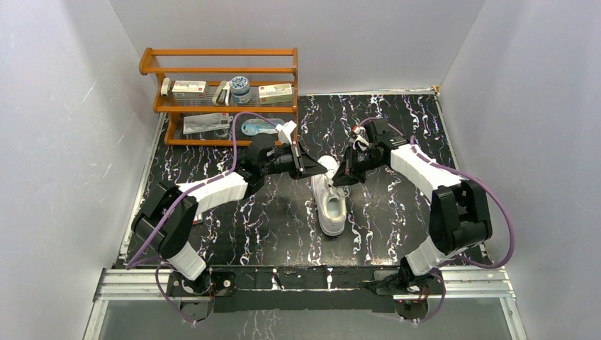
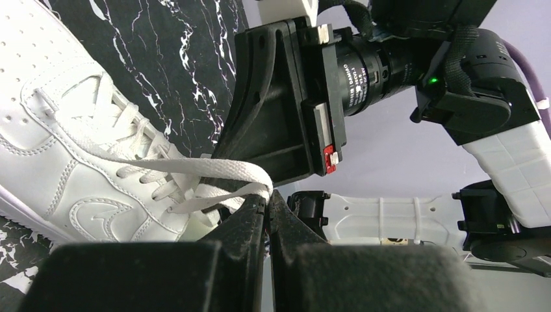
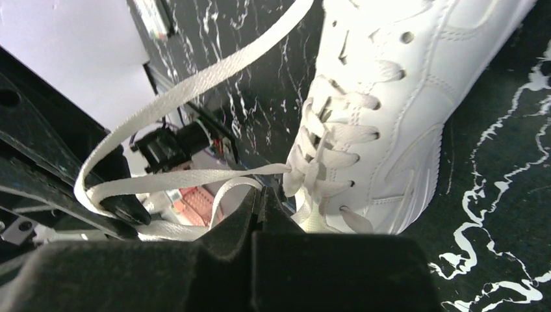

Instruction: Tie the shoes

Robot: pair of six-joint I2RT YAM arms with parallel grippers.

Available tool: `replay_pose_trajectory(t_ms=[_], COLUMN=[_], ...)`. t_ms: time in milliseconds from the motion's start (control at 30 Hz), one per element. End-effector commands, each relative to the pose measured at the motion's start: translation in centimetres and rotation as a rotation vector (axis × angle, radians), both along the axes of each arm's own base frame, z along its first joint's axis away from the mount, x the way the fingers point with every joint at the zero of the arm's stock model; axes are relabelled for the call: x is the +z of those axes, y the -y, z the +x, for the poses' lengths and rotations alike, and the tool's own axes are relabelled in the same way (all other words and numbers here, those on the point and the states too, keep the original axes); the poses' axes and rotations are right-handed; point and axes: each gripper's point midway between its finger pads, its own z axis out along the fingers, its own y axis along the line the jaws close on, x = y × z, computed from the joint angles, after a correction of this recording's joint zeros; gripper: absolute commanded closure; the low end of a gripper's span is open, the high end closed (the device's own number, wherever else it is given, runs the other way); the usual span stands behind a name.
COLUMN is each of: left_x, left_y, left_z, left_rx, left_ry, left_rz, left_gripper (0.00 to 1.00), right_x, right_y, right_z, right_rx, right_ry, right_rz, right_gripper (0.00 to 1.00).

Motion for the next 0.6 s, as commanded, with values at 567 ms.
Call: replay_pose_trajectory(t_ms=[567], left_x=[-3.6], left_y=[1.0], left_z=[3.1], left_rx=[0.068], left_ry=[-0.105], left_rz=[0.147], left_gripper=[1.0], right_x=[0.5], right_y=[-0.1], right_z=[-0.3], right_rx=[0.149], right_ry=[0.052], right_rz=[0.048], right_gripper=[0.83])
